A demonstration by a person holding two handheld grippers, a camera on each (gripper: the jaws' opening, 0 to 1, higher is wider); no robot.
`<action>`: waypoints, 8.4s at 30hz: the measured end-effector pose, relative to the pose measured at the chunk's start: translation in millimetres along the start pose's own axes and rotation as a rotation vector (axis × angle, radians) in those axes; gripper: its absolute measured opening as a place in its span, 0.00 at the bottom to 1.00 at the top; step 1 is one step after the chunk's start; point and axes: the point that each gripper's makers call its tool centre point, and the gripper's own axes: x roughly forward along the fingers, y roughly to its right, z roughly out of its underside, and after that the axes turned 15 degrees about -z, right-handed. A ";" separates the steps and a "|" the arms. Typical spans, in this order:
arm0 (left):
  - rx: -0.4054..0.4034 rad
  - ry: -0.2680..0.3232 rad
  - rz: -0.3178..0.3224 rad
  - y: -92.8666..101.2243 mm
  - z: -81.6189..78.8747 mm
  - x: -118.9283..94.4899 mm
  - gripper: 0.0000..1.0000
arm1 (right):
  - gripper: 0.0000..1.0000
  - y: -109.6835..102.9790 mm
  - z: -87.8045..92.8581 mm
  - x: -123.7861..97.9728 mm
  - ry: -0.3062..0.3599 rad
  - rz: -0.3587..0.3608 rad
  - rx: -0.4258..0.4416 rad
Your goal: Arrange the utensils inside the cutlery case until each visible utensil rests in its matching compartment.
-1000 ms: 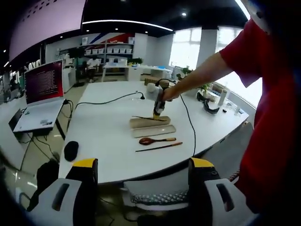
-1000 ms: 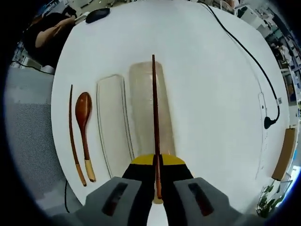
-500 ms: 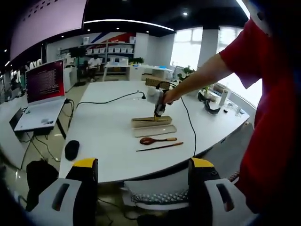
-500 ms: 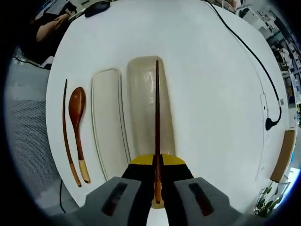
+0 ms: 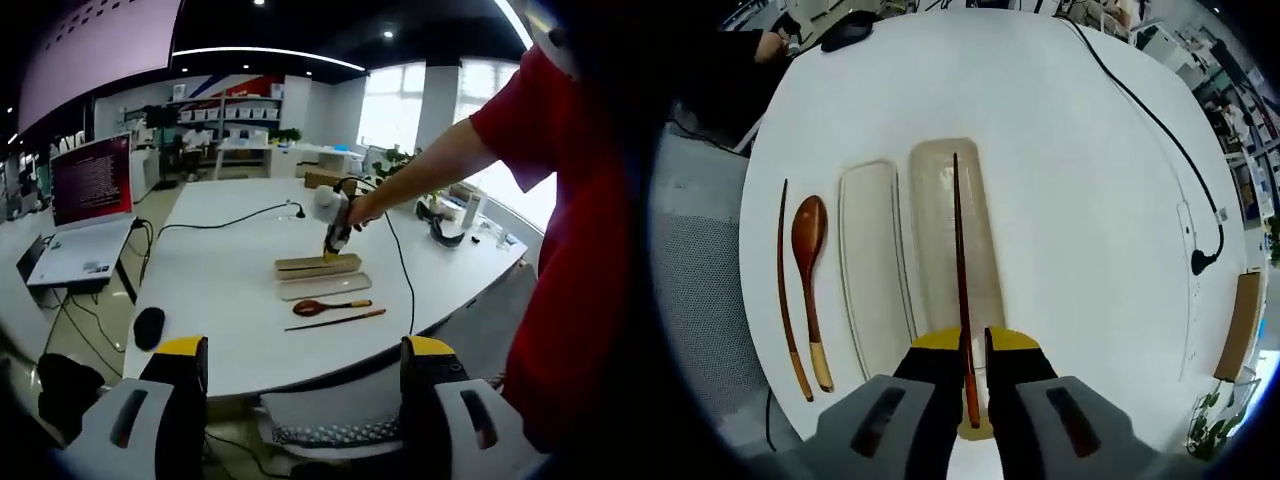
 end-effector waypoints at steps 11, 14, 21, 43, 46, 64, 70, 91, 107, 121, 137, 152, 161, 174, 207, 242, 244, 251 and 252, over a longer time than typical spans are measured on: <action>0.022 0.035 0.019 7.3 -8.1 -1.8 0.80 | 0.10 -11.2 5.3 -21.3 0.041 0.025 0.000; 0.036 0.038 0.027 10.3 -8.7 -3.0 0.80 | 0.11 -13.7 9.6 -20.8 0.044 0.027 -0.006; 0.048 0.046 0.030 10.7 -9.5 -5.9 0.80 | 0.11 -15.0 6.6 -26.4 0.071 0.035 -0.017; 0.070 0.059 0.046 8.9 -11.6 -3.8 0.79 | 0.13 -52.0 1.8 -24.6 0.116 0.024 -0.057; 0.067 0.060 0.049 9.8 -10.5 -4.3 0.79 | 0.13 -52.6 0.1 -23.4 0.125 0.022 -0.057; 0.065 0.053 0.039 11.6 -3.2 -5.5 0.78 | 0.11 -105.0 -6.8 6.4 0.164 -0.041 -0.096; 0.062 0.051 0.037 12.1 0.1 -6.2 0.77 | 0.11 -124.7 -5.3 16.9 0.156 -0.064 -0.113; 0.031 0.061 0.033 13.1 0.0 -9.7 0.78 | 0.12 -160.8 -8.2 37.3 0.141 -0.127 -0.150; 0.012 0.072 0.036 11.0 -1.2 -12.3 0.79 | 0.10 -176.7 -3.2 53.0 0.104 -0.154 -0.155; 0.023 0.107 0.039 8.0 -11.3 -13.9 0.77 | 0.10 -175.9 -3.5 56.7 0.097 -0.155 -0.153; 0.010 0.085 0.033 6.3 -4.7 -12.4 0.76 | 0.01 -175.0 -2.2 61.1 0.064 -0.108 -0.178; 0.000 0.083 0.039 8.4 -4.5 -9.6 0.76 | 0.00 -174.1 -0.6 58.4 0.077 -0.106 -0.131; 0.007 0.090 0.041 11.2 -8.1 -9.4 0.76 | 0.00 -175.1 1.0 59.9 0.032 -0.107 -0.118; 0.026 0.095 0.032 11.0 -8.4 -16.2 0.76 | 0.00 -173.2 -3.9 36.4 0.069 -0.096 -0.152; 0.000 0.111 0.120 19.5 -15.9 -4.7 0.80 | 0.00 -142.5 4.9 -16.0 0.077 -0.078 -0.094; 0.024 0.072 0.080 11.4 -9.3 1.6 0.77 | 0.00 -44.4 -6.5 -70.5 0.078 -0.013 0.011; 0.016 0.068 0.076 9.9 -7.7 1.3 0.77 | 0.00 -41.8 -6.3 -70.3 0.062 -0.012 0.000; 0.008 0.059 0.056 4.4 -5.5 1.4 0.77 | 0.00 -34.1 -14.3 -71.3 0.042 -0.006 -0.028; 0.009 0.058 0.054 3.9 -5.2 1.4 0.77 | 0.00 -32.2 -15.9 -70.7 0.040 -0.007 -0.025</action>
